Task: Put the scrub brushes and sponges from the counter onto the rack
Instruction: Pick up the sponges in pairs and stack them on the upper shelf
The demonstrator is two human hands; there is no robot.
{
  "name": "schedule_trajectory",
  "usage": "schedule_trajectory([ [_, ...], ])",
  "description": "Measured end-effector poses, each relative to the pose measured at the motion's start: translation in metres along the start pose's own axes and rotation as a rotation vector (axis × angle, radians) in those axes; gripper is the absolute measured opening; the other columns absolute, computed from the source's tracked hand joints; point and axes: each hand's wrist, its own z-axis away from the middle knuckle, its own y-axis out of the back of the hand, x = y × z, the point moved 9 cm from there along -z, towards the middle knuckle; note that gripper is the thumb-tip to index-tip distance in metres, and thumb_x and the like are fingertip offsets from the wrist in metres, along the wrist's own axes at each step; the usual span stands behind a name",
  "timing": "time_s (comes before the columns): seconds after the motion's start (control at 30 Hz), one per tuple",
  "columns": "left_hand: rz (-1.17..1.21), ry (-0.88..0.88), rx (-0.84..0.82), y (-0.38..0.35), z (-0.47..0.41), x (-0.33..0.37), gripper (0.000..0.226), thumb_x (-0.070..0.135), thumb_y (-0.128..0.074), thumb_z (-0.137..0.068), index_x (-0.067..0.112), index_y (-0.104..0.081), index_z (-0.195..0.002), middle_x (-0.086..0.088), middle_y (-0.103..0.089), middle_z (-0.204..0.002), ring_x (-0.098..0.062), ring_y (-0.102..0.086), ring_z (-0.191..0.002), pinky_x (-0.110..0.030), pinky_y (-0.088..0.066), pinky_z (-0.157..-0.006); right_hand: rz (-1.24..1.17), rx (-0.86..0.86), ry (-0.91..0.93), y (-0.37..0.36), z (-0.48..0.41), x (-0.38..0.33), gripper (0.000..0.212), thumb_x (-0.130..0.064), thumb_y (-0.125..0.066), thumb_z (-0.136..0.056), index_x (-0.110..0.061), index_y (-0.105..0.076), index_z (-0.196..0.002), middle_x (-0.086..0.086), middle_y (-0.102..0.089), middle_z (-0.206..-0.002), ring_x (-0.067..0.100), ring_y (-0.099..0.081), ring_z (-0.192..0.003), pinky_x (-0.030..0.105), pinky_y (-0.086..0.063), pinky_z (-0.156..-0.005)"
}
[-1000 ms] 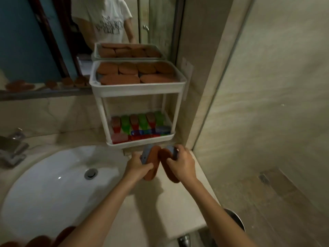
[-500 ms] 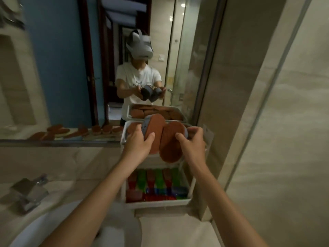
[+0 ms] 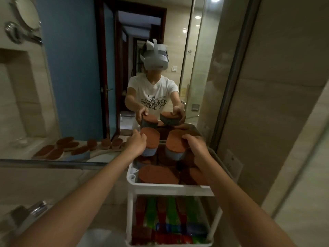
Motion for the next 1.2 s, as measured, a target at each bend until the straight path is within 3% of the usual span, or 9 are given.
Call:
schedule_trajectory([
  [0.2, -0.052, -0.008, 0.012, -0.015, -0.02, -0.013, 0.045, 0.024, -0.03, -0.099, -0.007, -0.042, -0.131, -0.028, -0.05, -0.13, -0.04, -0.049, -0.118, -0.042, -0.041, -0.093, 0.123, 0.001, 0.023, -0.026, -0.026, 0.007, 0.016, -0.025, -0.056, -0.087, -0.011, -0.056, -0.08, 0.017, -0.066, -0.102, 0.033, -0.062, -0.1, 0.046, -0.051, -0.094],
  [0.27, -0.082, -0.051, 0.033, -0.014, -0.023, -0.016, 0.036, 0.022, -0.031, -0.098, -0.003, -0.057, -0.097, -0.027, -0.057, -0.109, -0.038, -0.054, -0.109, -0.038, -0.041, -0.082, 0.173, 0.001, 0.056, -0.031, -0.026, 0.004, 0.02, -0.026, -0.052, -0.089, -0.014, -0.052, -0.073, 0.021, -0.066, -0.101, 0.035, -0.062, -0.099, 0.047, -0.049, -0.092],
  [0.33, -0.12, -0.089, 0.067, -0.01, -0.022, -0.017, 0.041, 0.019, -0.032, -0.098, 0.008, -0.043, -0.06, -0.023, -0.055, -0.086, -0.036, -0.057, -0.096, -0.034, -0.034, -0.07, 0.209, -0.006, 0.08, -0.036, -0.027, 0.005, 0.017, -0.027, -0.049, -0.091, -0.014, -0.053, -0.08, 0.019, -0.065, -0.103, 0.033, -0.061, -0.101, 0.047, -0.049, -0.094],
  [0.4, -0.127, -0.11, 0.092, -0.007, -0.02, -0.017, 0.045, 0.018, -0.034, -0.097, 0.011, -0.034, -0.053, -0.014, -0.049, -0.069, -0.033, -0.053, -0.083, -0.031, -0.03, -0.065, 0.237, -0.013, 0.099, -0.038, -0.028, 0.004, 0.016, -0.027, -0.047, -0.091, -0.013, -0.055, -0.085, 0.015, -0.064, -0.103, 0.032, -0.06, -0.102, 0.046, -0.049, -0.095],
  [0.53, -0.126, -0.127, 0.104, -0.008, -0.021, -0.015, 0.041, 0.018, -0.038, -0.095, 0.011, -0.037, -0.054, -0.004, -0.039, -0.058, -0.026, -0.046, -0.073, -0.031, -0.03, -0.064, 0.217, -0.001, 0.1, -0.036, -0.031, 0.002, 0.024, -0.023, -0.047, -0.092, -0.004, -0.061, -0.099, 0.019, -0.065, -0.109, 0.032, -0.06, -0.1, 0.042, -0.048, -0.092],
  [0.67, -0.1, -0.132, 0.107, -0.009, -0.021, -0.012, 0.037, 0.017, -0.038, -0.095, 0.004, -0.042, -0.06, -0.005, -0.039, -0.059, -0.027, -0.047, -0.076, -0.032, -0.031, -0.064, 0.213, -0.014, 0.08, -0.036, -0.032, 0.001, 0.014, -0.025, -0.046, -0.094, -0.013, -0.052, -0.091, 0.015, -0.062, -0.114, 0.03, -0.058, -0.104, 0.042, -0.047, -0.094],
  [0.83, -0.079, -0.168, 0.141, -0.01, -0.015, -0.013, 0.026, 0.016, -0.037, -0.096, 0.001, -0.05, -0.079, -0.02, -0.056, -0.084, -0.032, -0.054, -0.097, -0.035, -0.034, -0.072, 0.215, -0.006, 0.084, -0.037, -0.031, 0.003, 0.015, -0.024, -0.047, -0.093, -0.014, -0.053, -0.084, 0.016, -0.063, -0.114, 0.031, -0.059, -0.106, 0.044, -0.048, -0.097],
  [1.1, -0.015, -0.152, 0.218, -0.005, -0.005, -0.017, 0.026, 0.015, -0.037, -0.096, -0.002, -0.057, -0.095, -0.011, -0.049, -0.088, -0.022, -0.045, -0.086, -0.03, -0.03, -0.07, 0.289, 0.01, 0.1, -0.034, -0.031, 0.011, 0.024, -0.023, -0.044, -0.094, -0.006, -0.059, -0.099, 0.016, -0.063, -0.107, 0.032, -0.059, -0.101, 0.042, -0.047, -0.092],
  [1.2, 0.005, -0.132, 0.221, -0.006, -0.005, -0.018, 0.022, 0.014, -0.036, -0.096, 0.002, -0.055, -0.094, -0.01, -0.049, -0.09, -0.019, -0.043, -0.085, -0.03, -0.031, -0.071, 0.395, -0.032, 0.179, -0.043, -0.031, 0.007, 0.023, -0.021, -0.04, -0.095, -0.005, -0.056, -0.094, 0.013, -0.057, -0.092, 0.028, -0.055, -0.09, 0.035, -0.041, -0.079],
])
